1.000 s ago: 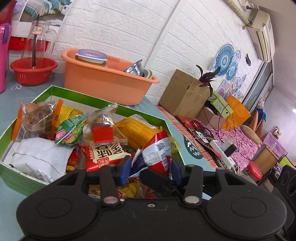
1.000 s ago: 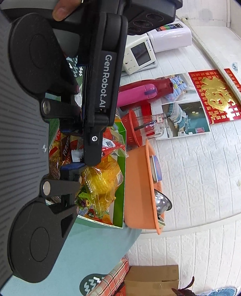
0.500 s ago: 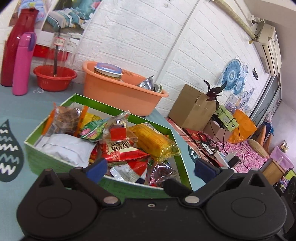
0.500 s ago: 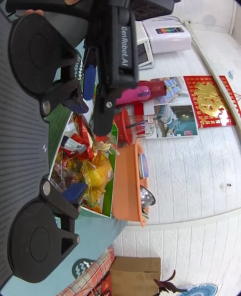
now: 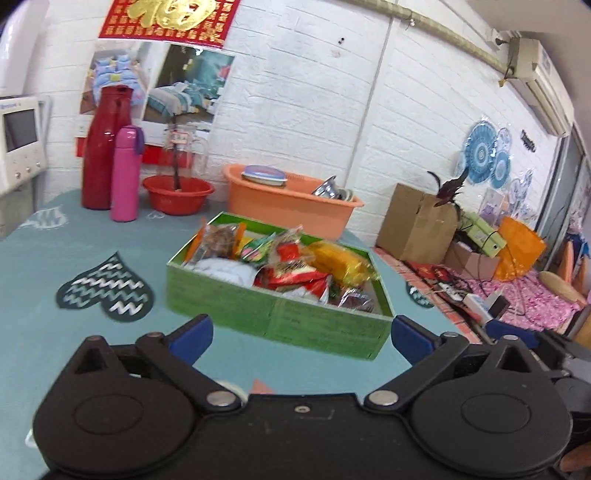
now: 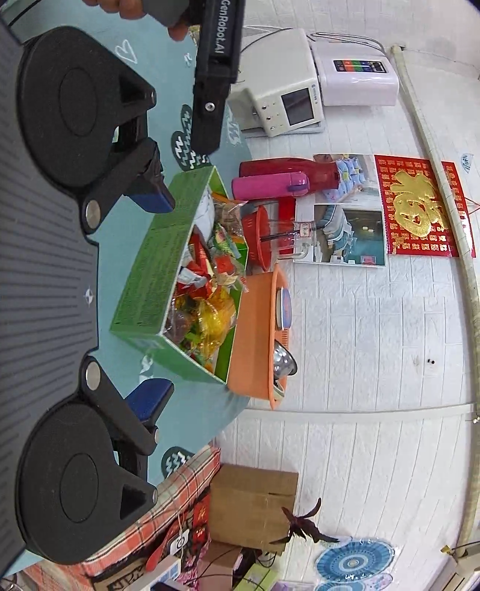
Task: Organize snacks
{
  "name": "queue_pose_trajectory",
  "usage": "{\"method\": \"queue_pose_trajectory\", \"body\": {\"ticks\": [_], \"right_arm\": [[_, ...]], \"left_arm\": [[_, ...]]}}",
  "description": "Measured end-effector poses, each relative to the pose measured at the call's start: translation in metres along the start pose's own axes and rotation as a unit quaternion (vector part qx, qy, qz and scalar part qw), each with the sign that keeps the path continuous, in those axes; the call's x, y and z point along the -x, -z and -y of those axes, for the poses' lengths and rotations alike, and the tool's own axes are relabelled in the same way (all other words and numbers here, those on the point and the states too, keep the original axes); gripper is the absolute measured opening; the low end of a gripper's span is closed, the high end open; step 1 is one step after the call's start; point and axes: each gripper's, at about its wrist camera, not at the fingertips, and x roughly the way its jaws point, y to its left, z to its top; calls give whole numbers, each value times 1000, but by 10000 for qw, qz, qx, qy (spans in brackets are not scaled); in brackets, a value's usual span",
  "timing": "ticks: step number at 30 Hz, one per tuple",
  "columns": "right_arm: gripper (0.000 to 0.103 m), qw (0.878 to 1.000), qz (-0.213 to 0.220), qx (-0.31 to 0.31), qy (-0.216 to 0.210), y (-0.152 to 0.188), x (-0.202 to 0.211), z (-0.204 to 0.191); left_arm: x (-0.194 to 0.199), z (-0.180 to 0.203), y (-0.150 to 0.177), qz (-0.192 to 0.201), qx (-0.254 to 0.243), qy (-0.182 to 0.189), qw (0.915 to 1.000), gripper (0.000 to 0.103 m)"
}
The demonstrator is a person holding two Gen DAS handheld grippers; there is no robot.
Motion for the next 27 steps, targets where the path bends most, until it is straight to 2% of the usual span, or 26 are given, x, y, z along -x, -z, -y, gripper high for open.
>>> {"method": "queue_pose_trajectory", "body": {"ticks": [3, 7, 16, 27], "right_arm": [[103, 9999, -70, -57, 43, 9, 2, 1], [103, 9996, -214, -115, 149, 19, -1, 1], [103, 9992, -336, -145, 153, 27, -5, -5], [103, 9990, -376, -141, 175, 29, -6, -9]], "left_arm": [[6, 2, 14, -61, 16, -318, 9995, 103], [8, 8, 31, -3, -237, -777, 9967, 103], [5, -1, 37, -123, -147, -980, 9950, 103], [6, -3, 39, -137, -165, -994, 9948, 103]]}}
